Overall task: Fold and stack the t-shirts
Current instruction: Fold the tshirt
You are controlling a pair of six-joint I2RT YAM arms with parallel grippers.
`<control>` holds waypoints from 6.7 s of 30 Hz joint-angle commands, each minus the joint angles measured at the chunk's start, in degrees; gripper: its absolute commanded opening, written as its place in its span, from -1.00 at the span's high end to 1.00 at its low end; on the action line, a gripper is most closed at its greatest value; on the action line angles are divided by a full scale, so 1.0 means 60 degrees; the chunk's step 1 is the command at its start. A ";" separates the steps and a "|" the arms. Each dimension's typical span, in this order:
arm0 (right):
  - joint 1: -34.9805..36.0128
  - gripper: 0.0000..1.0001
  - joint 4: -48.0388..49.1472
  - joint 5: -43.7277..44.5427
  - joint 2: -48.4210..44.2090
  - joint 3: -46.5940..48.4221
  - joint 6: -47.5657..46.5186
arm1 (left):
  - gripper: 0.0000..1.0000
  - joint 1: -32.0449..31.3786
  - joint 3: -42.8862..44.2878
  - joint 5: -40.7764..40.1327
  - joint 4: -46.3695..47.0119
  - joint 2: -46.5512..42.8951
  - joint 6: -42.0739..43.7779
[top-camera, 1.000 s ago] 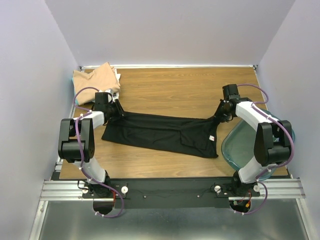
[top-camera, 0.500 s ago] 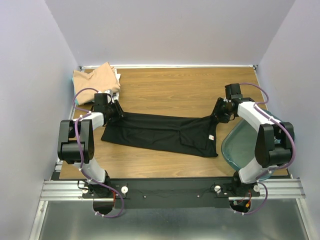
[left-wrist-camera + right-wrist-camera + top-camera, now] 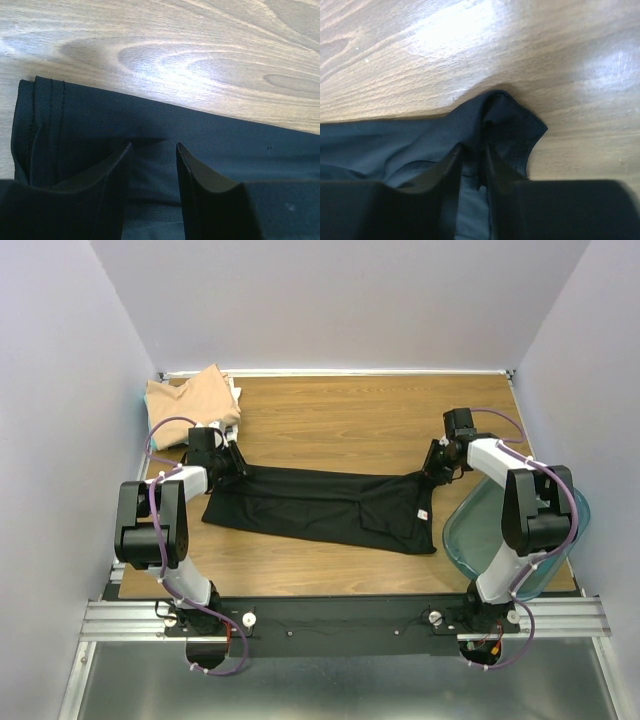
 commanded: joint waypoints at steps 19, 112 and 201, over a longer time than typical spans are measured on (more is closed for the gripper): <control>-0.0023 0.99 0.0013 0.0565 -0.0638 -0.0606 0.0887 | 0.03 0.0095 -0.0747 -0.1217 -0.0982 -0.0407 -0.0152; 0.1776 -0.17 -0.0836 -0.0109 -0.0095 0.2678 -0.0988 | -0.17 -0.0183 0.0131 -0.0118 -0.1568 -0.1829 0.0185; 0.5602 0.71 -0.1905 0.2294 -0.0141 0.0874 0.0272 | -0.15 -0.0183 -0.0279 0.0160 -0.1363 -0.1126 0.0390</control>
